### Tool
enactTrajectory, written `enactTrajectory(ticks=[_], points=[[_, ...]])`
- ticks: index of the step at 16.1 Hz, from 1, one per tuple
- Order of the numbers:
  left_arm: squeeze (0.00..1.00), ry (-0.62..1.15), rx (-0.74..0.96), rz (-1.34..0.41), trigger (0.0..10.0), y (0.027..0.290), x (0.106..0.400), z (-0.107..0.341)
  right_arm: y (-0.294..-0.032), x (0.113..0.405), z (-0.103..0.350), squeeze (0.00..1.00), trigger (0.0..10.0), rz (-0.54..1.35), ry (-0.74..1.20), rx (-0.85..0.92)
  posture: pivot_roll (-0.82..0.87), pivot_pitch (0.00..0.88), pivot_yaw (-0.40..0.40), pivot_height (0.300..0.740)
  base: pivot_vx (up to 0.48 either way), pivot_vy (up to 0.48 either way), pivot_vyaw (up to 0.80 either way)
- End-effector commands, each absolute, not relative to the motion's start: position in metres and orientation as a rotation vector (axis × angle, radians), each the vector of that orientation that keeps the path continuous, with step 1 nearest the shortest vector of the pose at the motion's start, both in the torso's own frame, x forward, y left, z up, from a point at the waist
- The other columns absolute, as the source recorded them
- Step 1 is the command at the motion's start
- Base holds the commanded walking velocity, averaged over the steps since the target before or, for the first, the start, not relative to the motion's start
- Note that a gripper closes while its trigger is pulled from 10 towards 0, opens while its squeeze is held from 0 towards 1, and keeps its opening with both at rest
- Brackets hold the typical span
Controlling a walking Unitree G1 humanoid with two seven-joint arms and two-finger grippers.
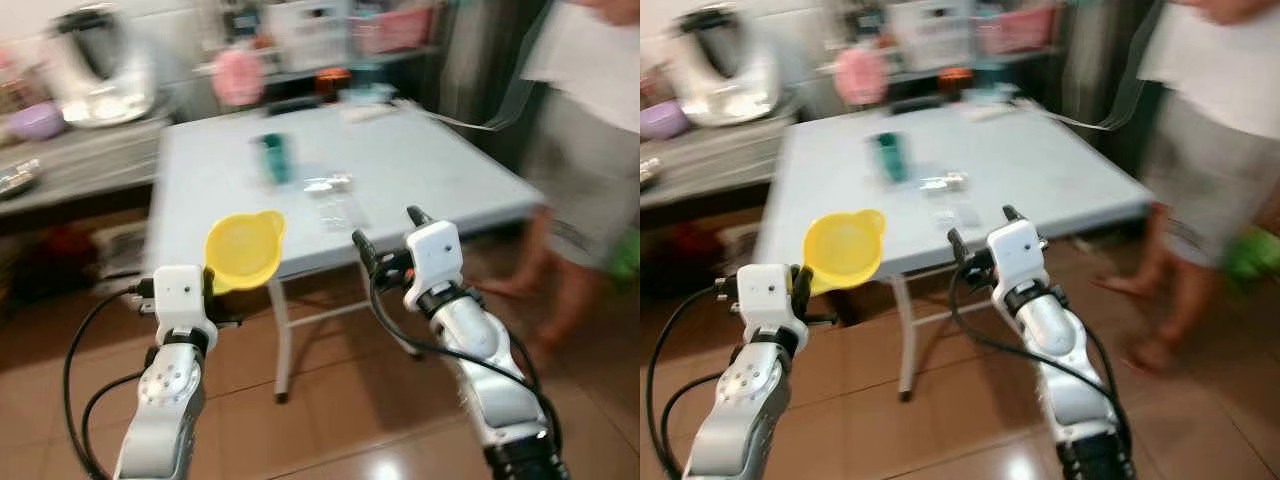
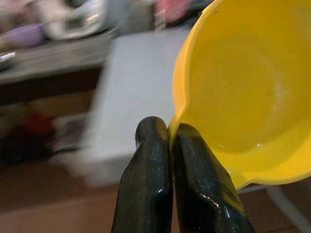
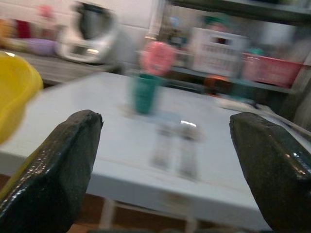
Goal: Setting the table
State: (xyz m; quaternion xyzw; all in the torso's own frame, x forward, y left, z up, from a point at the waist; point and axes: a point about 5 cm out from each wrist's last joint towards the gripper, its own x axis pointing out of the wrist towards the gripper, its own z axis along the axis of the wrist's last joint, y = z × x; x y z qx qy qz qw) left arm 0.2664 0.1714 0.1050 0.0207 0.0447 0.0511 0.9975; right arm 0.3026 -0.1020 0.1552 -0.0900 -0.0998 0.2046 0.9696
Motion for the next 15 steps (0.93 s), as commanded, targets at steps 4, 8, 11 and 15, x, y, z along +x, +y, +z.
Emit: enactTrajectory(ticks=[4,8,11,15], points=[[0.00,0.075,0.048,0.116,10.0,0.1717,0.2697,0.1092,-0.0944,0.3031,0.1621,0.00,10.0,0.448,-0.233,-0.187,-0.17,0.001,0.115,0.740,0.000,0.480,0.00],[0.00,0.071,0.047,0.109,10.0,0.1691,0.2708,0.1110,-0.0950,0.3029,0.1614,0.00,10.0,0.445,-0.233,-0.188,-0.17,0.002,0.119,0.740,0.000,0.480,0.00],[0.00,0.071,0.047,0.104,10.0,0.1665,0.2719,0.1116,-0.0948,0.3025,0.1612,0.00,10.0,0.444,-0.234,-0.188,-0.17,0.002,0.121,0.740,0.000,0.480,0.00],[0.00,0.071,0.046,0.123,10.0,0.1688,0.2740,0.1120,-0.0943,0.3020,0.1608,0.00,10.0,0.448,-0.237,-0.192,-0.17,0.000,0.121,0.740,0.000,0.480,0.00]])
